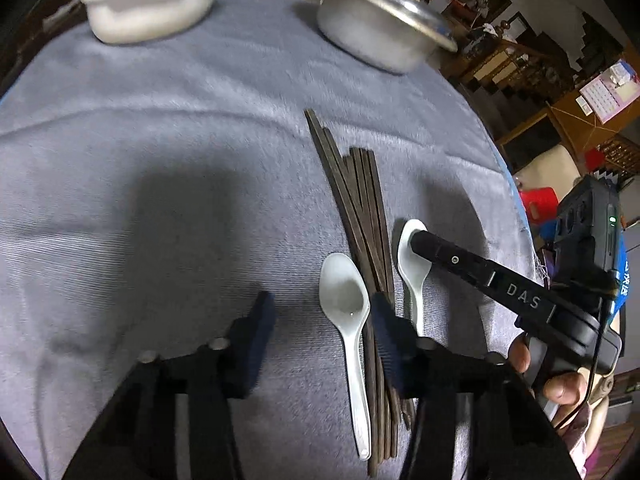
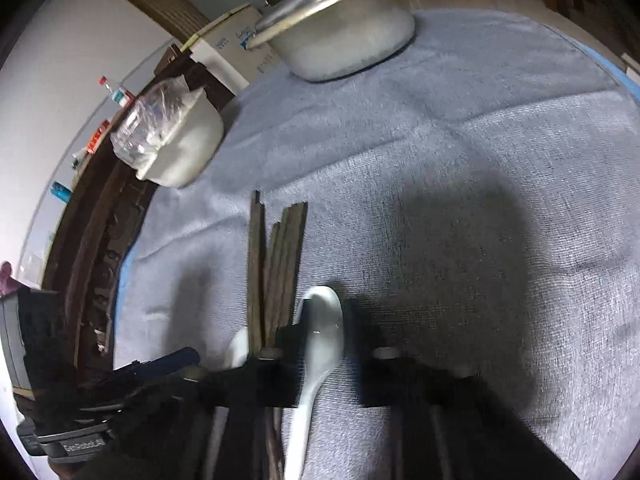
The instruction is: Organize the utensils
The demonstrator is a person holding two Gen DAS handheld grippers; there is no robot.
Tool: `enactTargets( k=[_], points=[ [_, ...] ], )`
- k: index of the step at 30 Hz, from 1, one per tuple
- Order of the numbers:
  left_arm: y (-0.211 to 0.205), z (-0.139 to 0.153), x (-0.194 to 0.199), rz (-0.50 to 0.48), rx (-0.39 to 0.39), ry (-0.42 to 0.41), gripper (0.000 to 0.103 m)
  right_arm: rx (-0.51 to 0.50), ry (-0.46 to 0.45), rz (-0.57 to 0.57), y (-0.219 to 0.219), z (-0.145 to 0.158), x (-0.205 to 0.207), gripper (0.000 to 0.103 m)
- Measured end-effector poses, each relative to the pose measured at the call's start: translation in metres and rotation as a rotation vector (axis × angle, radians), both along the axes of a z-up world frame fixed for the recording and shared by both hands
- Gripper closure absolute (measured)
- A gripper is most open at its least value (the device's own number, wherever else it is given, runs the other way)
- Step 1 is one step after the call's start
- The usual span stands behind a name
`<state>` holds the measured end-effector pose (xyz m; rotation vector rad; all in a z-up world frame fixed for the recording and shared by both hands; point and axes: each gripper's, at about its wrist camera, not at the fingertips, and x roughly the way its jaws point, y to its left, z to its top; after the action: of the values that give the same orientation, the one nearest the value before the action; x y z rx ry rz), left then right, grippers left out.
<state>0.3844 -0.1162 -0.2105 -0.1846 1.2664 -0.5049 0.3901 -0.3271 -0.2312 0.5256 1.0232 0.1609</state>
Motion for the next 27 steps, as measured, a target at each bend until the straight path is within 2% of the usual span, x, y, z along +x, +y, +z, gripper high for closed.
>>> enactTargets(
  k=[1, 2, 3, 5, 7, 10, 16, 19, 21, 22, 23, 27],
  points=[
    [-0.001, 0.001, 0.0, 0.006, 0.002, -0.025, 0.063, -0.009, -0.01, -0.001, 0.001, 0.0, 0.0, 0.1],
    [-0.004, 0.0, 0.001, -0.004, -0.001, -0.022, 0.075, -0.015, -0.02, -0.009, 0.0, 0.0, -0.002, 0.1],
    [-0.006, -0.002, 0.003, -0.011, -0.012, -0.006, 0.081, -0.018, -0.027, -0.019, -0.001, 0.0, -0.003, 0.1],
    [-0.007, -0.005, 0.007, 0.0, -0.036, -0.003, 0.083, -0.014, -0.046, -0.037, -0.004, 0.001, -0.009, 0.1],
    [-0.007, -0.002, 0.004, -0.001, -0.039, -0.034, 0.087, -0.01, -0.061, -0.055, -0.009, 0.003, -0.016, 0.1],
    [-0.003, 0.004, 0.002, -0.001, -0.027, -0.064, 0.103, 0.003, -0.081, -0.076, -0.014, 0.008, -0.027, 0.1],
    [0.01, 0.009, 0.0, 0.018, -0.042, -0.076, 0.103, 0.025, -0.124, -0.098, -0.021, 0.021, -0.048, 0.1],
    [0.007, 0.006, 0.002, 0.027, -0.046, -0.042, 0.103, 0.029, -0.132, -0.101, -0.021, 0.022, -0.054, 0.1],
    [0.004, 0.0, 0.004, 0.023, -0.036, -0.021, 0.098, 0.038, -0.135, -0.102, -0.022, 0.023, -0.058, 0.1],
    [0.002, -0.003, 0.003, 0.018, -0.034, -0.011, 0.09, 0.039, -0.135, -0.1, -0.022, 0.022, -0.059, 0.1],
    [0.001, -0.004, 0.003, 0.026, -0.039, -0.018, 0.077, 0.038, -0.134, -0.098, -0.022, 0.022, -0.06, 0.1],
    [-0.01, -0.005, 0.007, 0.019, -0.054, -0.015, 0.075, 0.043, -0.132, -0.098, -0.023, 0.021, -0.063, 0.1]
  ],
)
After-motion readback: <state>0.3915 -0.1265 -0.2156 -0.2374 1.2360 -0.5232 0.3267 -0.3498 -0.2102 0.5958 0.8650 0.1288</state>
